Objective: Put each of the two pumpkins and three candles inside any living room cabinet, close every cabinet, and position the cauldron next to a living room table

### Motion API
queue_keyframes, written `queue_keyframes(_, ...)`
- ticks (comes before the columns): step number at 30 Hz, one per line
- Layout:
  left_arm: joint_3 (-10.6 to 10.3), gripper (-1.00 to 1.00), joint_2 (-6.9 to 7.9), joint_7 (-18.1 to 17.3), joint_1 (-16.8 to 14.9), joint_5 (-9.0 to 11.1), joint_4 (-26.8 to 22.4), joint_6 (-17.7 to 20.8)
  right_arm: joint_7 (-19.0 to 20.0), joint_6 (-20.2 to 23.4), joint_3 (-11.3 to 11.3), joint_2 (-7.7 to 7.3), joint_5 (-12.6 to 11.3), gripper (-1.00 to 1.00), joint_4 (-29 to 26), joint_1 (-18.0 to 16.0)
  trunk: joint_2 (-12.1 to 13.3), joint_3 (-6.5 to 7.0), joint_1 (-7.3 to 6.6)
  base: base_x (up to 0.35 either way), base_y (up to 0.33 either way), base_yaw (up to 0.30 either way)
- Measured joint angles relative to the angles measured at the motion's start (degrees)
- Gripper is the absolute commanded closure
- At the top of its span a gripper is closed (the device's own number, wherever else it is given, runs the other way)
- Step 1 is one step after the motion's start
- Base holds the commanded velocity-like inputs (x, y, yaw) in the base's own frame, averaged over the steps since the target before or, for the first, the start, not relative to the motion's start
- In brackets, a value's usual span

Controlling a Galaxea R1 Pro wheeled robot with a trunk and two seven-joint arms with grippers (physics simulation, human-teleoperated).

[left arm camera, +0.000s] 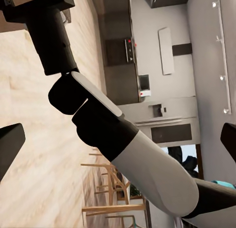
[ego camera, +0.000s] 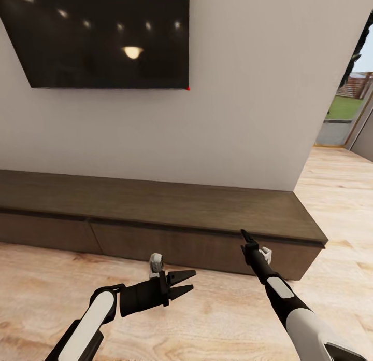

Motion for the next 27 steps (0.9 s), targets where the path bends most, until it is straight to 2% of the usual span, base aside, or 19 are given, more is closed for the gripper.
queue_keyframes(6,0.01,-1.00,0.03,-0.05,0.00,0.06,-0.02,-0.01,-0.03,-0.27,0.00,0.09,0.01,-1.00,0.00,0.00,-0.08,-1.32,0.16,0.000,0.000,0.000)
queue_keyframes(11,-0.01,-1.00,0.03,-0.05,0.00,0.17,-0.02,0.00,-0.04,-0.24,0.00,0.05,0.01,-1.00,0.00,0.00,-0.08,-1.33,0.15,0.000,0.000,0.000)
queue_keyframes(23,-0.10,-1.00,0.03,-0.04,-0.01,0.13,-0.02,-0.01,0.00,0.06,0.00,-0.17,0.01,-1.00,0.00,0.00,-0.24,-3.98,0.47,0.000,0.000,0.000)
queue_keyframes(27,-0.10,-1.00,0.03,-0.05,0.00,0.17,-0.02,0.00,0.01,-0.10,0.00,-0.12,0.00,-1.00,0.00,0.00,-0.24,-3.99,0.46,0.000,0.000,0.000)
